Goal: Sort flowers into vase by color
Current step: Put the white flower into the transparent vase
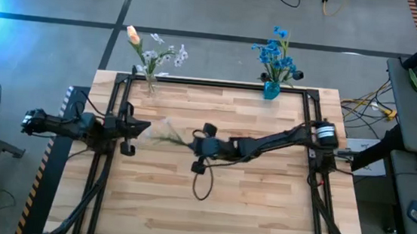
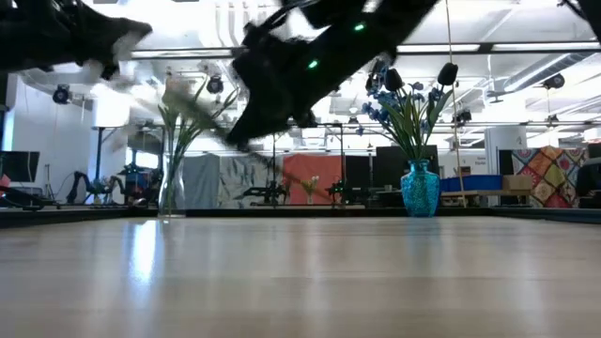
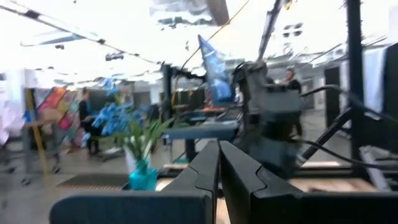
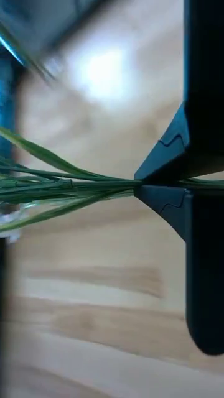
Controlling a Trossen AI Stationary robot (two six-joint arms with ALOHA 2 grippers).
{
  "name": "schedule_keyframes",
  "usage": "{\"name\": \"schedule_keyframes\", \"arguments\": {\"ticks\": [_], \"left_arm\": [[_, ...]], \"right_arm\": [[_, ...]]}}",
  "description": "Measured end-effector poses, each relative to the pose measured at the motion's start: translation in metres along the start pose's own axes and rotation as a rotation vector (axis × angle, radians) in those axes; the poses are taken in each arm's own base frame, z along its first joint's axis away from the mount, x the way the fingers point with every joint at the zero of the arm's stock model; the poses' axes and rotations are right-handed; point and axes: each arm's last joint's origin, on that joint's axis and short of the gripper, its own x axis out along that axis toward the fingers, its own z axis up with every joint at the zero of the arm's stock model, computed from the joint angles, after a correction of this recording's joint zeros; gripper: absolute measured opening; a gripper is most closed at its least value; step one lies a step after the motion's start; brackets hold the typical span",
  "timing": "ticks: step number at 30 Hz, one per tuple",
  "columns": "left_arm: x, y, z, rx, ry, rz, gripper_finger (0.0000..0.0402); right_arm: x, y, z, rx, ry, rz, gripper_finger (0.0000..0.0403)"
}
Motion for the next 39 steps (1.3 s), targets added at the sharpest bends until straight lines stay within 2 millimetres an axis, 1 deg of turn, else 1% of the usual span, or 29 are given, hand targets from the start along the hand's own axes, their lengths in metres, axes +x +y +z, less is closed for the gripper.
{"name": "schedule_keyframes", "arguments": {"ticks": [4,7,11,16,18,22,25,31,36,39], "left_arm": [[-0.002,-0.001,0.005,-0.001,-0.011,-0.071,0.0000],[-0.003,-0.002,0.004,-0.001,-0.003,-0.124,0.0000],[-0.003,-0.003,-0.001,-0.025,0.034,-0.144,0.0000],[-0.001,-0.006,-0.011,-0.045,0.096,-0.146,0.0000],[0.000,-0.006,-0.015,-0.066,0.103,-0.136,0.0001],[0.004,-0.007,-0.017,-0.101,0.034,-0.105,0.0017],[0.007,-0.009,-0.019,-0.099,0.031,-0.104,0.0039],[0.014,-0.012,-0.023,-0.085,0.086,-0.110,0.0080],[0.020,-0.014,-0.021,-0.085,0.079,-0.110,0.0096],[0.023,-0.015,-0.022,-0.082,0.089,-0.112,0.0098]], "right_arm": [[-0.029,-0.014,0.008,0.028,-0.210,-0.014,0.0009],[-0.044,-0.023,0.013,0.042,-0.319,-0.028,0.0009],[-0.056,-0.029,0.021,0.057,-0.460,-0.042,0.0009],[-0.060,-0.028,0.030,0.071,-0.626,0.025,0.0009],[-0.058,-0.026,0.034,0.074,-0.685,0.057,0.0009],[-0.049,-0.022,0.041,0.067,-0.773,0.095,0.0009],[-0.036,-0.017,0.048,0.057,-0.789,0.117,0.0009],[-0.012,-0.011,0.061,0.035,-0.821,0.132,0.0009],[0.004,-0.008,0.066,0.032,-0.833,0.127,0.0009],[0.008,-0.008,0.068,0.031,-0.837,0.127,0.0009]]}}
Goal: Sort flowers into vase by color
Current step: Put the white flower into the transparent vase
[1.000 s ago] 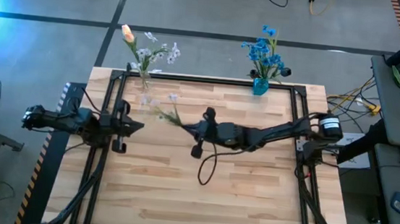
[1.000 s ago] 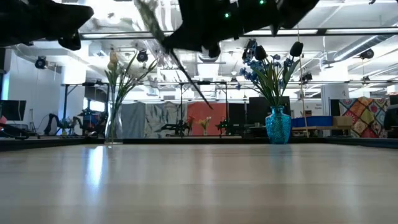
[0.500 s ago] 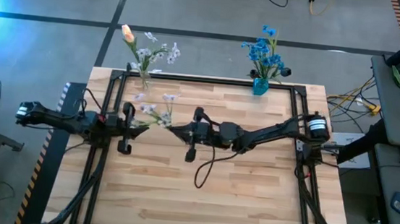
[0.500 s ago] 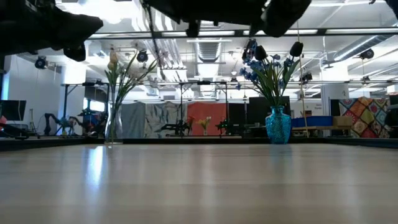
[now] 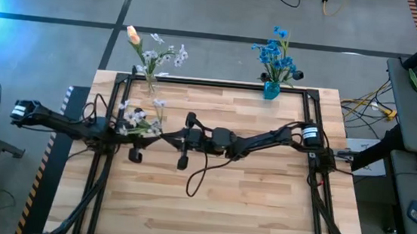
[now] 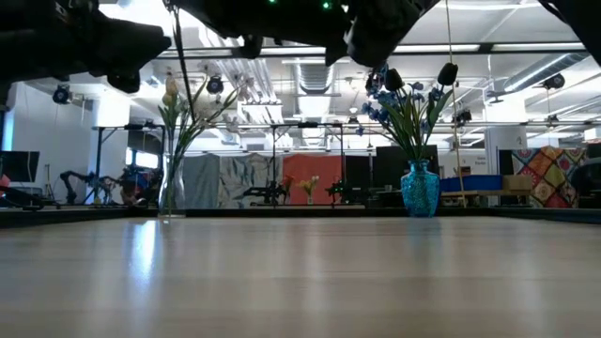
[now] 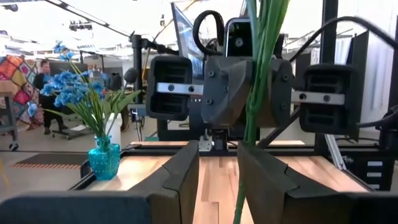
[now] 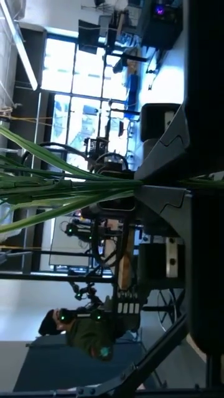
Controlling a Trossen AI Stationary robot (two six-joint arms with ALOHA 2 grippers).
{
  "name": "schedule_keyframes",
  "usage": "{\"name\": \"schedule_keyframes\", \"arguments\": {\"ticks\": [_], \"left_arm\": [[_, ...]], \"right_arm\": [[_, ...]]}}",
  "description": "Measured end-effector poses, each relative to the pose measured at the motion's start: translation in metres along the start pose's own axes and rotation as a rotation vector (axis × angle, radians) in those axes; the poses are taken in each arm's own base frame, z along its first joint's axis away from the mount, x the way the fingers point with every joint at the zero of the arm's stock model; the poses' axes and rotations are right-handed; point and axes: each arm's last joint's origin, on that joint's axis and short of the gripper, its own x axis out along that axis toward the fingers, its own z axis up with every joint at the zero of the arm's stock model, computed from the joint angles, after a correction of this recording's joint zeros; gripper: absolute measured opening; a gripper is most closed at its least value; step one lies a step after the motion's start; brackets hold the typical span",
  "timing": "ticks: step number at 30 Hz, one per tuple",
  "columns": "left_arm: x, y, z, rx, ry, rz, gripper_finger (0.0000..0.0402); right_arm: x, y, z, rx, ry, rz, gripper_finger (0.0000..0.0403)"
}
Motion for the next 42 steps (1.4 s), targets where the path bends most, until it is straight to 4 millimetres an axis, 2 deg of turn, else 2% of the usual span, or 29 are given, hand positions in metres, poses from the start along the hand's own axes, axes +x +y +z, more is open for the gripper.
{"name": "schedule_keyframes", "arguments": {"ticks": [8,22,42], "left_arm": [[0.011,-0.002,0.004,0.010,0.038,-0.004,0.0098],[0.040,-0.009,0.015,0.044,0.095,-0.053,0.0098],[0.039,-0.011,0.015,0.045,0.094,-0.126,0.0098]], "right_arm": [[0.004,-0.001,0.007,-0.009,-0.028,0.007,0.0009],[0.004,0.000,0.008,-0.037,-0.031,0.015,0.0009],[0.003,0.000,0.012,-0.061,-0.044,0.039,0.0009]]}}
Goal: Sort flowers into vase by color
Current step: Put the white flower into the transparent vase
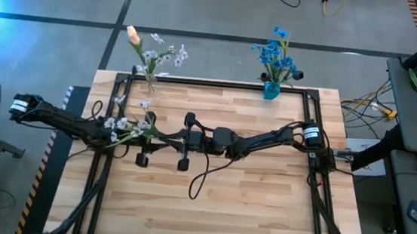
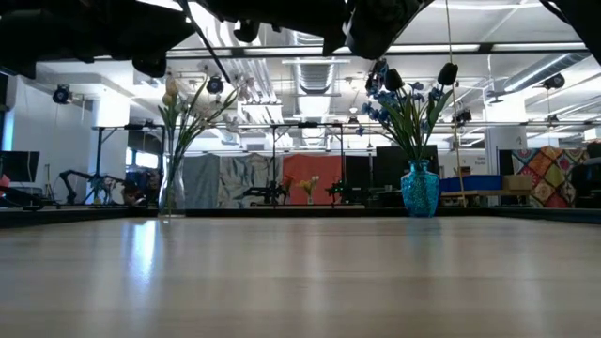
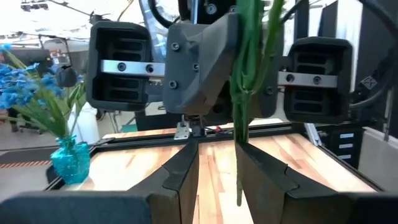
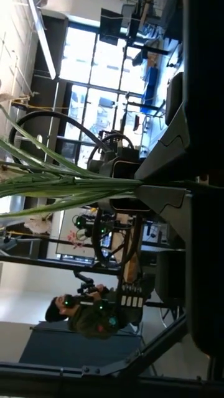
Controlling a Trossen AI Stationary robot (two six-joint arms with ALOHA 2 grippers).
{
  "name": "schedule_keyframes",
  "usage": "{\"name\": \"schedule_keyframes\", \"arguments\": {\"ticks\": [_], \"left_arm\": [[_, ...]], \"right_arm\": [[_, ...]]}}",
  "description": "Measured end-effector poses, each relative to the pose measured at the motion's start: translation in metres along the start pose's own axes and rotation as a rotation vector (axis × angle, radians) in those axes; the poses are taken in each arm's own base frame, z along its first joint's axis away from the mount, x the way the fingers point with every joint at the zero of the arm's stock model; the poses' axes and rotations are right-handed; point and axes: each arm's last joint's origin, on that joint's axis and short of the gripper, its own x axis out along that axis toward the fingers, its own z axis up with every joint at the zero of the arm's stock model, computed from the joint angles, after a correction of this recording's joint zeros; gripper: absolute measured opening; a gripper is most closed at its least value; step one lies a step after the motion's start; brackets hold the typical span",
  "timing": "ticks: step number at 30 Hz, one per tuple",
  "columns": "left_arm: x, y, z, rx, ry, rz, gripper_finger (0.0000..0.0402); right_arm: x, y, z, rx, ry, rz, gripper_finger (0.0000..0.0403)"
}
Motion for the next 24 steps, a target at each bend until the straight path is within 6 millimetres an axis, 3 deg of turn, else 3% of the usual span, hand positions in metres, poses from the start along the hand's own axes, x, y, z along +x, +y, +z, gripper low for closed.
{"name": "schedule_keyframes", "arguments": {"ticks": [4,24], "left_arm": [[-0.001,-0.002,0.001,0.000,-0.010,-0.053,0.0098],[-0.003,0.001,0.008,-0.005,-0.047,0.000,0.0098]], "right_arm": [[0.000,-0.001,0.000,-0.007,0.001,-0.006,0.0009],[-0.001,0.003,0.010,-0.001,-0.105,0.005,0.0009]]}}
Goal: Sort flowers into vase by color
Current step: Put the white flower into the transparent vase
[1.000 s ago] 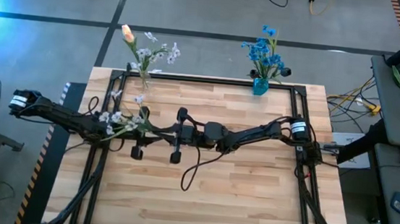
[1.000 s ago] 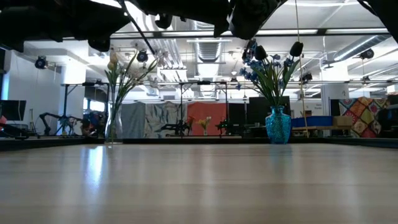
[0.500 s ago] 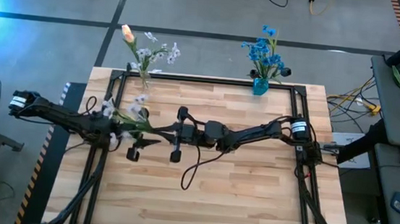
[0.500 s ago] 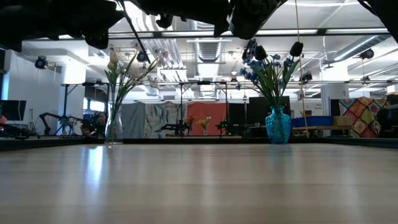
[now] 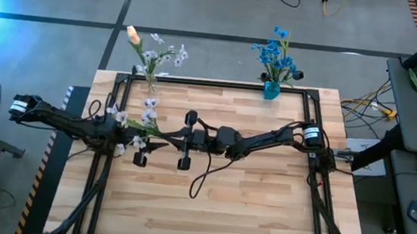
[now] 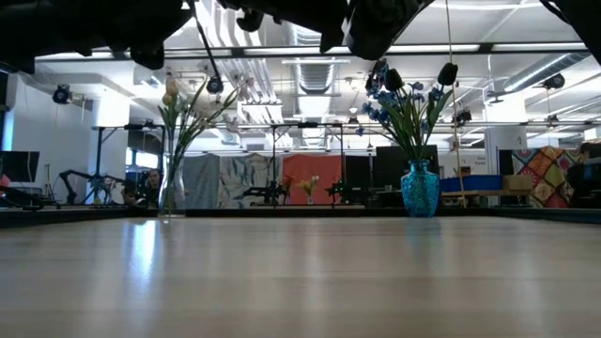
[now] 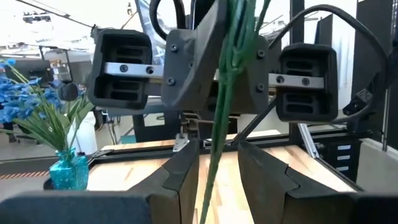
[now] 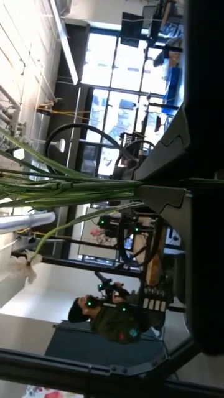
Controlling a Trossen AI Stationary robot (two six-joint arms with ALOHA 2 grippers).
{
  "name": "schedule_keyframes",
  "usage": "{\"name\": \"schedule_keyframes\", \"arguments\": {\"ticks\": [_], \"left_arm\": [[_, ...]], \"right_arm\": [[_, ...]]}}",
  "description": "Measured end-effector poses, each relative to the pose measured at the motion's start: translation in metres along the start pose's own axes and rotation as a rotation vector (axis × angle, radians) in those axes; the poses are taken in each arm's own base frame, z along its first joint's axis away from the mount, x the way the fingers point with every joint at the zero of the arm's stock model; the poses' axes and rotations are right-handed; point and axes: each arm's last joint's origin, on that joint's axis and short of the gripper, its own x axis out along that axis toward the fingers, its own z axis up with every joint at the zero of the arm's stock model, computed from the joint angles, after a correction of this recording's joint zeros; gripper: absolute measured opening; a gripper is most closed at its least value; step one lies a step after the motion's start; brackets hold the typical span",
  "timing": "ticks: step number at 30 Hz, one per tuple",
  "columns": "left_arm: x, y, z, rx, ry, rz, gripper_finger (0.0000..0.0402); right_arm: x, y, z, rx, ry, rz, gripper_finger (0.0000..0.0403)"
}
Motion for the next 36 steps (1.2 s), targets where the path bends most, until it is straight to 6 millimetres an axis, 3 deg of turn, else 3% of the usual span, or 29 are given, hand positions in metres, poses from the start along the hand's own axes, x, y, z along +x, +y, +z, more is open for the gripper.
{"name": "schedule_keyframes", "arguments": {"ticks": [10,29,33,36], "left_arm": [[0.001,0.001,0.010,-0.008,-0.082,-0.004,0.0098],[0.013,-0.001,0.011,0.045,-0.111,-0.031,0.0098],[0.019,-0.002,0.016,0.071,-0.099,-0.030,0.0079],[0.024,-0.002,0.017,0.084,-0.049,-0.027,0.0043]], "right_arm": [[0.000,0.002,0.000,-0.006,-0.002,0.004,0.0009],[0.000,0.002,0.001,-0.016,-0.015,0.002,0.0009],[0.000,0.002,0.001,-0.013,-0.013,0.005,0.0009],[0.000,0.002,0.001,0.006,-0.013,0.007,0.0009]]}}
